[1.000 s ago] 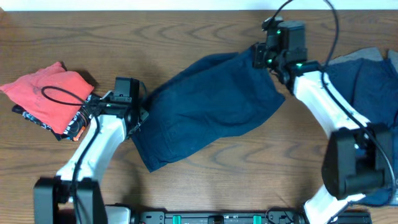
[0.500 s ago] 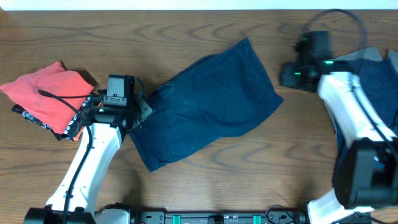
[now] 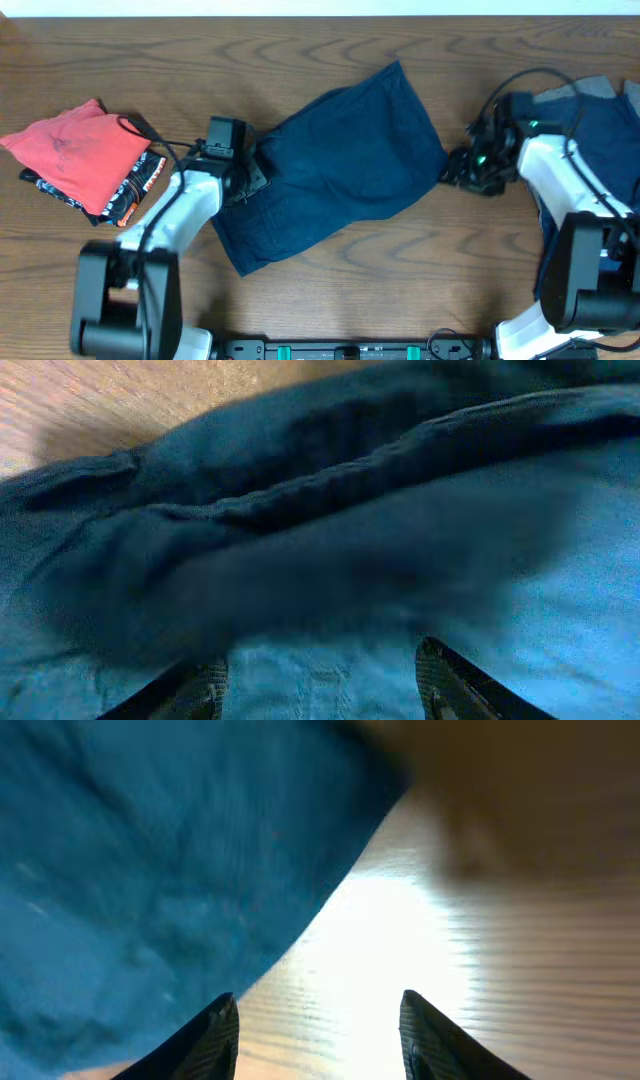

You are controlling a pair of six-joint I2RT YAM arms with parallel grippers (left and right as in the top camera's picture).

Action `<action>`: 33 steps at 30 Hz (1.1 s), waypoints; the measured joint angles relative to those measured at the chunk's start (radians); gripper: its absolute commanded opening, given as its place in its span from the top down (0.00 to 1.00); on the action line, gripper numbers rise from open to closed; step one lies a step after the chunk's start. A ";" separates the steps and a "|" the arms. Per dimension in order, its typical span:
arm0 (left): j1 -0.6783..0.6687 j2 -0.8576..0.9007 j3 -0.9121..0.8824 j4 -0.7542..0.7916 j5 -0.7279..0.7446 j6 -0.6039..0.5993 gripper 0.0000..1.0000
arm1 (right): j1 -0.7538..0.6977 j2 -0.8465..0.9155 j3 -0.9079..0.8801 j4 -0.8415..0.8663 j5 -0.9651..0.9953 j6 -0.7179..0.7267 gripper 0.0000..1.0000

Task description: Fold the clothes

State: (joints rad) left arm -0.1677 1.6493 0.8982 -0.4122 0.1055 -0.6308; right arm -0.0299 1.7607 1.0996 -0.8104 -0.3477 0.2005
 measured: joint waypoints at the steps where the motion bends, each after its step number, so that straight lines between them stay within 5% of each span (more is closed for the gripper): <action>1: 0.000 0.018 0.000 0.001 -0.003 0.001 0.38 | 0.008 0.000 -0.028 0.018 -0.013 0.000 0.49; 7: 0.011 0.040 0.000 0.002 -0.006 0.004 0.38 | 0.048 -0.003 -0.171 0.171 -0.076 0.006 0.46; 15: 0.017 0.040 0.002 -0.016 -0.009 0.004 0.38 | 0.146 -0.003 -0.244 0.581 -0.119 0.059 0.40; 17: 0.019 0.040 0.003 -0.028 -0.012 0.005 0.38 | 0.174 0.002 -0.251 0.666 -0.124 0.069 0.49; 21: 0.022 0.040 0.004 -0.037 -0.016 0.007 0.38 | 0.221 0.002 -0.252 0.766 -0.135 0.094 0.99; 33: 0.022 0.040 0.005 -0.041 -0.017 0.007 0.38 | 0.237 -0.063 -0.220 0.805 -0.130 0.155 0.99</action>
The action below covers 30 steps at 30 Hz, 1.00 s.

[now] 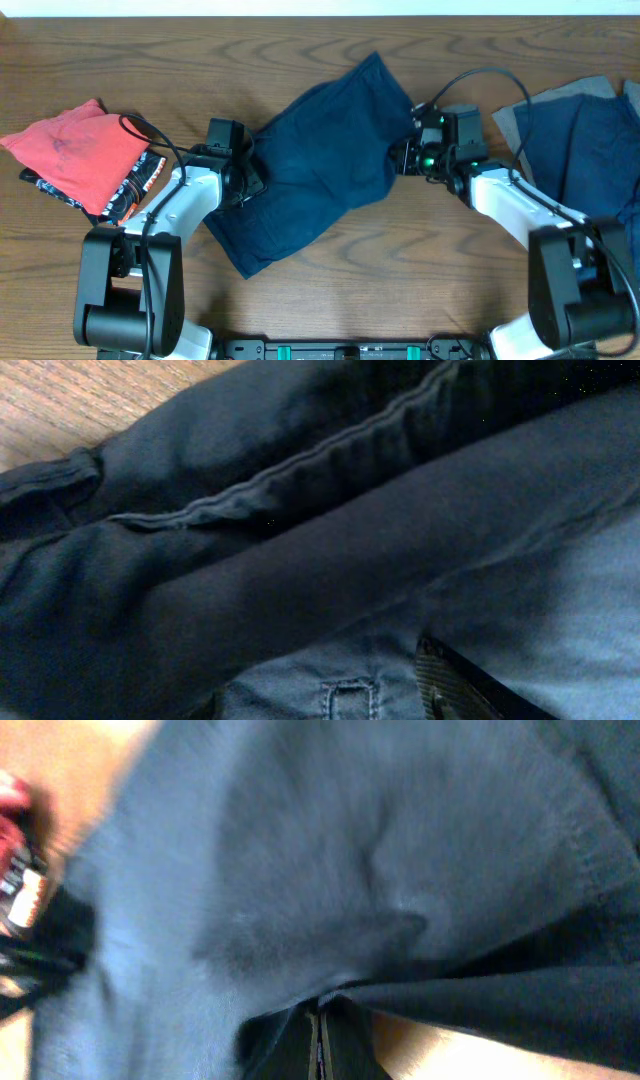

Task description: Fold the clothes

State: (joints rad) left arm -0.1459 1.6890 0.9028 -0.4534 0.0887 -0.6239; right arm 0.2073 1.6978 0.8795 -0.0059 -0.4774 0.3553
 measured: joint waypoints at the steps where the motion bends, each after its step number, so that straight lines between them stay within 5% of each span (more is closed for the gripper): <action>1: 0.000 0.000 0.000 0.000 -0.001 0.000 0.38 | 0.000 -0.019 0.009 0.001 0.000 0.001 0.99; 13: 0.000 0.000 0.000 -0.002 -0.002 0.000 0.38 | 0.135 -0.153 0.084 -0.042 -0.032 -0.047 0.99; 14: 0.000 0.000 0.000 -0.002 -0.002 0.000 0.37 | 0.157 -0.146 0.084 -0.055 -0.032 -0.062 0.95; 18: 0.000 0.000 0.000 -0.002 -0.003 0.000 0.38 | 0.237 -0.100 0.085 -0.117 -0.042 -0.131 0.47; 21: 0.000 0.000 0.000 -0.003 -0.002 0.000 0.37 | 0.266 -0.065 0.084 -0.178 -0.014 -0.173 0.37; 30: 0.000 0.000 0.000 -0.003 -0.002 0.000 0.38 | 0.078 -0.169 0.106 -0.217 0.106 -0.208 0.31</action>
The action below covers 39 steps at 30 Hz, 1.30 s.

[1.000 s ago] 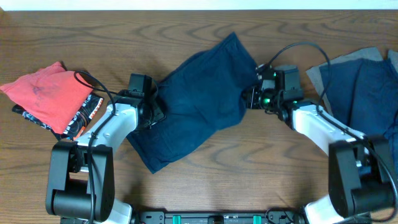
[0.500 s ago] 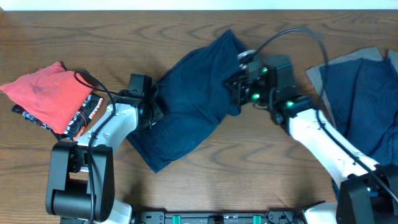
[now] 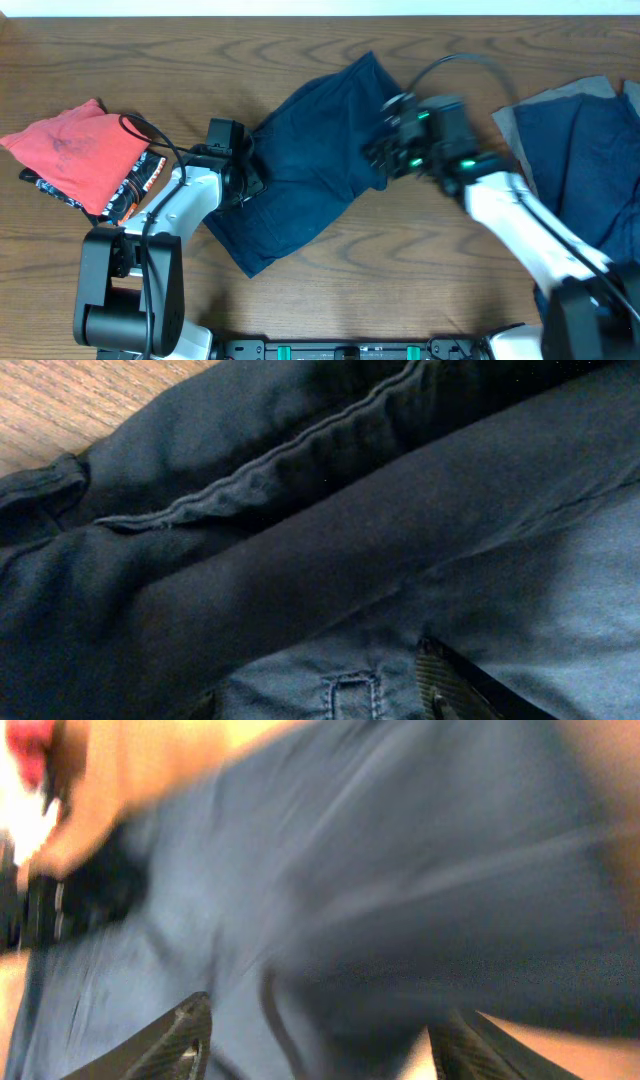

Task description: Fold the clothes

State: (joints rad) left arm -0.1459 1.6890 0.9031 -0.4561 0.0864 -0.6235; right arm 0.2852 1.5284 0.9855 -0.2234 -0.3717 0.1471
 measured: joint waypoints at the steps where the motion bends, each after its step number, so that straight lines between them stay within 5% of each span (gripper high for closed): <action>1: 0.000 0.000 0.000 0.000 0.000 0.000 0.38 | -0.038 -0.030 0.016 0.000 0.007 -0.001 0.31; 8: 0.000 0.000 0.000 0.000 0.000 0.000 0.38 | -0.266 -0.169 0.096 -0.129 0.052 -0.014 0.46; 13: 0.000 0.000 0.000 0.000 0.000 0.000 0.38 | -0.320 -0.039 0.064 -0.293 0.069 -0.020 0.59; 19: 0.000 0.000 0.000 0.000 0.000 0.000 0.38 | -0.307 0.172 0.040 -0.335 0.028 -0.042 0.57; 31: 0.000 0.000 0.001 -0.001 0.000 0.000 0.38 | -0.131 0.392 0.037 0.199 -0.029 0.047 0.52; 39: 0.000 0.000 0.001 -0.003 0.000 0.000 0.37 | -0.103 0.401 0.036 0.455 0.070 0.143 0.60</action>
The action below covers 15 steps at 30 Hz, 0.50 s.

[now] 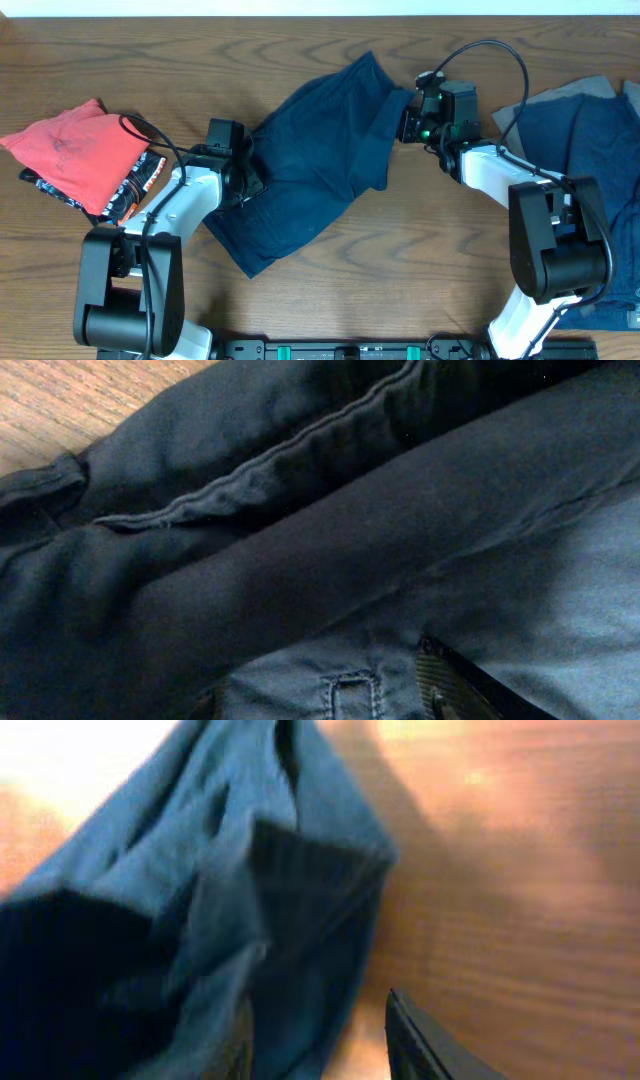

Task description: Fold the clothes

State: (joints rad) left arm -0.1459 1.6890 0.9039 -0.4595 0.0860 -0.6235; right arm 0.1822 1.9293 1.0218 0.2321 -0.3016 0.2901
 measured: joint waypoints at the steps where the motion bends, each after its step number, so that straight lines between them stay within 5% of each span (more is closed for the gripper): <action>1: 0.000 0.000 0.000 0.000 0.000 0.000 0.37 | 0.000 0.001 0.000 0.006 0.009 0.005 0.60; 15: 0.000 0.000 0.000 0.000 0.000 0.000 0.37 | 0.020 0.135 0.000 0.130 0.048 0.071 0.64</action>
State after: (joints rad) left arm -0.1459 1.6890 0.9039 -0.4595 0.0860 -0.6235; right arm 0.2024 2.0644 1.0214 0.3622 -0.2539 0.3614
